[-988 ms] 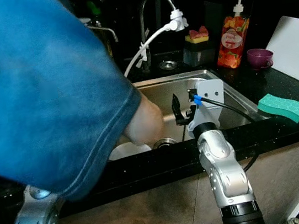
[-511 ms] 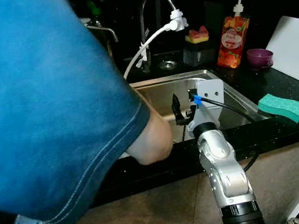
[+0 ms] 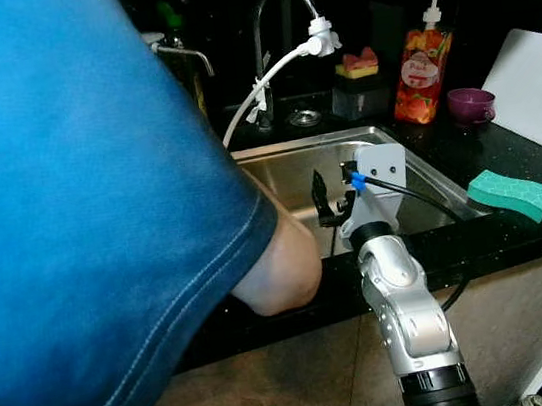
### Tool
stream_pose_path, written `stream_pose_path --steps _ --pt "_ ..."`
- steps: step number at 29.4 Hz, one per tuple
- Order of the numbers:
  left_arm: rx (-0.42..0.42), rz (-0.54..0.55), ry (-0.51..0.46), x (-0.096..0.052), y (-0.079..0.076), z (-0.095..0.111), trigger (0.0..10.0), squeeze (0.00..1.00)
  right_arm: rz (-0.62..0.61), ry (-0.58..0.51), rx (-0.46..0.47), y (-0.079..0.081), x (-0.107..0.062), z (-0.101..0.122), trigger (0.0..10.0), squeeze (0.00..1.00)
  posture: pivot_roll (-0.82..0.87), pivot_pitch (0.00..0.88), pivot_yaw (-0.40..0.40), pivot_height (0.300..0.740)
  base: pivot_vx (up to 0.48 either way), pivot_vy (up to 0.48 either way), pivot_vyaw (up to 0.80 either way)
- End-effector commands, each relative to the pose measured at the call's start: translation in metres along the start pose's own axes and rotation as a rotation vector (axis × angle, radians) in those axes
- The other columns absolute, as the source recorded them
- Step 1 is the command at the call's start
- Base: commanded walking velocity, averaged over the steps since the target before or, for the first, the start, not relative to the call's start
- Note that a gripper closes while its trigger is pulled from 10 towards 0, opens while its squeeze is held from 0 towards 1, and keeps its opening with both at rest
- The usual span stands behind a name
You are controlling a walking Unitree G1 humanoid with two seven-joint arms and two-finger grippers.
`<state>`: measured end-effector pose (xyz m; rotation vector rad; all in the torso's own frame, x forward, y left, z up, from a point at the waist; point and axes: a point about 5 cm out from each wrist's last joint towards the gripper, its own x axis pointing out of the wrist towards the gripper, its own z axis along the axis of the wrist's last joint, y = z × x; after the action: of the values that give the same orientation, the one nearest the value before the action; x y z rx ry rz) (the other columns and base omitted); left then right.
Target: Kitchen organization
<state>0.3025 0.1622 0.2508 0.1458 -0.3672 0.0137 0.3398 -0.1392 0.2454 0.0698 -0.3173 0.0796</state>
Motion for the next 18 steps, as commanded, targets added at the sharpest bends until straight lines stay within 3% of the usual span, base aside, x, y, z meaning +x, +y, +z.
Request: stream_pose_path --steps 1,18 --pt "-0.002 -0.002 -0.002 0.0015 -0.0009 -0.0003 10.0 0.00 -0.005 -0.010 0.003 -0.0009 0.0008 0.0023 10.0 0.00 0.07 0.062 -0.048 0.740 0.000 0.000 0.00" --pt "-0.005 -0.004 -0.004 0.0018 -0.0025 -0.0012 10.0 0.00 0.002 -0.011 -0.002 -0.0004 0.0008 0.0020 10.0 0.00 0.08 0.037 -0.048 0.740 0.000 0.000 0.00"
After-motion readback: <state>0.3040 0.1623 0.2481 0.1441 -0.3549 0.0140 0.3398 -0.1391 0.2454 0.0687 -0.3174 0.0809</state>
